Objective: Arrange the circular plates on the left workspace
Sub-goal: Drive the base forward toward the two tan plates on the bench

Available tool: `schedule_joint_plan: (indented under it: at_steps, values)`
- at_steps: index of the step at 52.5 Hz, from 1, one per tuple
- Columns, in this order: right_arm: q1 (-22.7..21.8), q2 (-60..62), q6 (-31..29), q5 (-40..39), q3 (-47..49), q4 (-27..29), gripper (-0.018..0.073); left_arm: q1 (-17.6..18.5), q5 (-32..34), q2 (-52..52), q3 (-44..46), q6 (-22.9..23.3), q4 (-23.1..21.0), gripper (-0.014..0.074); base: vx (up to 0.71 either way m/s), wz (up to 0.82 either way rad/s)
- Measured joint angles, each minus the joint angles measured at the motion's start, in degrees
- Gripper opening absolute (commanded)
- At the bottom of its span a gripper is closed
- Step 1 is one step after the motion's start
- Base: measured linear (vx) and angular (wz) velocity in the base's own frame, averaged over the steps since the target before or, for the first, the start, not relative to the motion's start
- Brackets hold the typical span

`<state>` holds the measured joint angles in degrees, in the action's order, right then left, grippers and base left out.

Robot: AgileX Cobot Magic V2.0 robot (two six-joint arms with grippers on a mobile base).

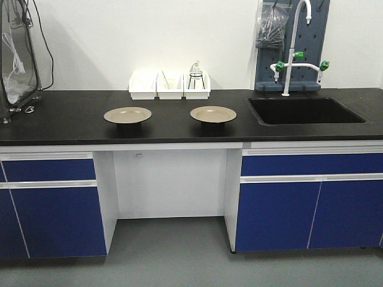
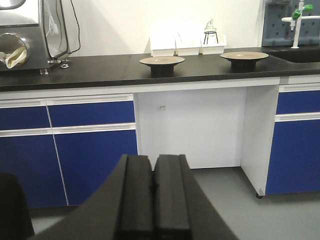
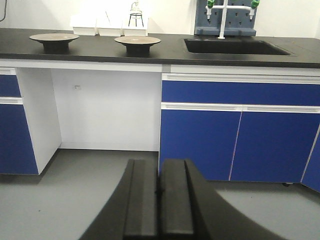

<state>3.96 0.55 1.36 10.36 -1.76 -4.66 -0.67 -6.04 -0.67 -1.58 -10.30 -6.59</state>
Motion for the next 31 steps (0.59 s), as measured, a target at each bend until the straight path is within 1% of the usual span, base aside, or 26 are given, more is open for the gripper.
schedule_joint_plan:
  at_steps: [31]
  values:
    - [0.00, 0.00, 0.00, 0.00, 0.00, 0.00, -0.0004, 0.00, 0.00, 0.00, 0.00, 0.00, 0.00, 0.0002, 0.00, 0.00]
